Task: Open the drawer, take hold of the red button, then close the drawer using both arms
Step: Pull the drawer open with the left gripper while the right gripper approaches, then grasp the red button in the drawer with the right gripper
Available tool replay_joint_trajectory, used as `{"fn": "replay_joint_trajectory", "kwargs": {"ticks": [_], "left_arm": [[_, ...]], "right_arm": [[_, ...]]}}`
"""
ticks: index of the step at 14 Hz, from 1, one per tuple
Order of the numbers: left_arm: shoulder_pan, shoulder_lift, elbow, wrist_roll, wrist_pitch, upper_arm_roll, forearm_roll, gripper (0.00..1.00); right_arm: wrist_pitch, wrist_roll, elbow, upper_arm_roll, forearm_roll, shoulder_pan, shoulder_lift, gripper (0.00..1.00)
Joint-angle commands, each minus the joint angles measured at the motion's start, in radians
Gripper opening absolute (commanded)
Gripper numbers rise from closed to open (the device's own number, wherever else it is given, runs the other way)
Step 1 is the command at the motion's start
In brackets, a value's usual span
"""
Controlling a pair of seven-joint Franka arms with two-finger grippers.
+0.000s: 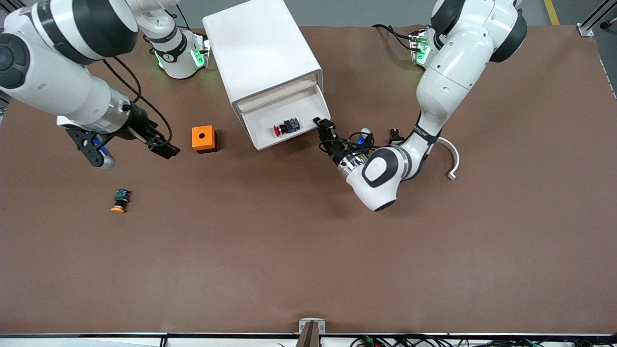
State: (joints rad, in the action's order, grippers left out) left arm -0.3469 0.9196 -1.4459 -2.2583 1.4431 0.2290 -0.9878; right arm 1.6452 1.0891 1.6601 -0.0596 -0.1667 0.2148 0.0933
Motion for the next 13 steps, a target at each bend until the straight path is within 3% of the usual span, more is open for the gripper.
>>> {"fn": "replay_joint_trajectory", "kwargs": {"ticks": [1, 6, 7, 8, 9, 13], "left_arm": [[0.011, 0.011, 0.015, 0.011, 0.016, 0.001, -0.022, 0.17], [0.012, 0.013, 0.021, 0.011, 0.026, 0.001, -0.02, 0.25], [0.012, 0.013, 0.021, 0.011, 0.028, 0.001, -0.022, 0.42], [0.014, 0.011, 0.022, 0.01, 0.031, 0.001, -0.022, 0.79], [0.019, 0.01, 0.024, 0.013, 0.039, 0.001, -0.022, 1.0], [0.031, 0.007, 0.077, 0.189, 0.039, 0.001, -0.022, 1.0]], "right_arm": [[0.021, 0.098, -0.022, 0.006, -0.031, 0.04, 0.031, 1.0], [0.061, 0.245, -0.022, 0.006, -0.072, 0.126, 0.074, 1.0], [0.062, 0.255, -0.022, 0.007, -0.085, 0.129, 0.077, 1.0], [0.076, 0.265, -0.019, 0.006, -0.092, 0.136, 0.085, 1.0], [0.096, 0.296, -0.013, 0.006, -0.093, 0.155, 0.086, 1.0], [0.162, 0.394, 0.001, 0.007, -0.093, 0.244, 0.131, 1.0]]}}
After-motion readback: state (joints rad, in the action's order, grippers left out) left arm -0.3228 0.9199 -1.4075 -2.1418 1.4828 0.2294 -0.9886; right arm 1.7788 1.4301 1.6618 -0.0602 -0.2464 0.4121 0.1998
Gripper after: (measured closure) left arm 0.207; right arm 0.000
